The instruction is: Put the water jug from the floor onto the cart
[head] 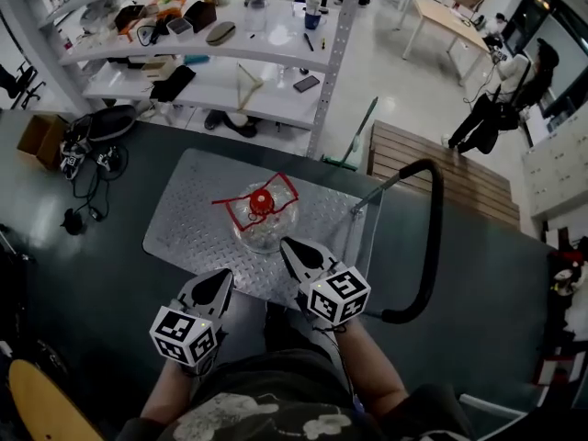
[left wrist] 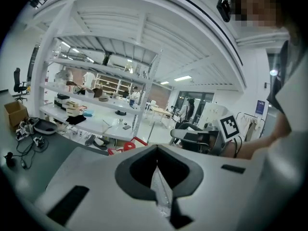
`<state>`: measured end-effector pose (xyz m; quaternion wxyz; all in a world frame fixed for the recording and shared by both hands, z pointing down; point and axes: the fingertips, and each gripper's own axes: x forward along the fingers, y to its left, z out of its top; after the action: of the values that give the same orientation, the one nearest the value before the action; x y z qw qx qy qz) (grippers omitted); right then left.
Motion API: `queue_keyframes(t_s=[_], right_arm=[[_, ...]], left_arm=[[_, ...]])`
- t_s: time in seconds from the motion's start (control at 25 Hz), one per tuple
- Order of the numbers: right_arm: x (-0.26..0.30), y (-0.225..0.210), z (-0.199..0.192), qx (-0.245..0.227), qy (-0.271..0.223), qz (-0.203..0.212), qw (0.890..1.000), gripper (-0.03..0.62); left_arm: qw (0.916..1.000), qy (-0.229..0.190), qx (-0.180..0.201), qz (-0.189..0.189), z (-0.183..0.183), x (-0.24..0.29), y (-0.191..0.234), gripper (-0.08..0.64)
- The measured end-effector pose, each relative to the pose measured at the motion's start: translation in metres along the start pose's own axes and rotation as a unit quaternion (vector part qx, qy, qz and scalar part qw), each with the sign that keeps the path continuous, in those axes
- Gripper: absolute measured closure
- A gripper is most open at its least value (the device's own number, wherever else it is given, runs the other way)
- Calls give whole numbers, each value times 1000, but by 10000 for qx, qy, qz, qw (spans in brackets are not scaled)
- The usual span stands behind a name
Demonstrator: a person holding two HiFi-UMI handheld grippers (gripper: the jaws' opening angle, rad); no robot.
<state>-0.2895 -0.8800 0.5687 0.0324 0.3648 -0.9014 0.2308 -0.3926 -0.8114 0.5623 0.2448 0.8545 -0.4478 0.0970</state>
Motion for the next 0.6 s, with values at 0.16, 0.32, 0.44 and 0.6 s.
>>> queue_keyframes(t_s=[0.16,0.32,0.44,0.6], right_arm=[[-40,45,-10,0,-324,-66,9995,600],[-86,105,-42,-193,-158,66,9997,600],[-121,149,-68,-313,44,62,9995,600],[-165,188,-82,-369,145,56,9992,600]], left_arm=[[9999,-157,34,-17,-27,-53,-32,552],[9993,-356,-58,82,-64,-123,-71,552],[9986,-464,-167,171,-88,-173,-91,552],[9971,-588,-400,288,-102,-219,-111,552]])
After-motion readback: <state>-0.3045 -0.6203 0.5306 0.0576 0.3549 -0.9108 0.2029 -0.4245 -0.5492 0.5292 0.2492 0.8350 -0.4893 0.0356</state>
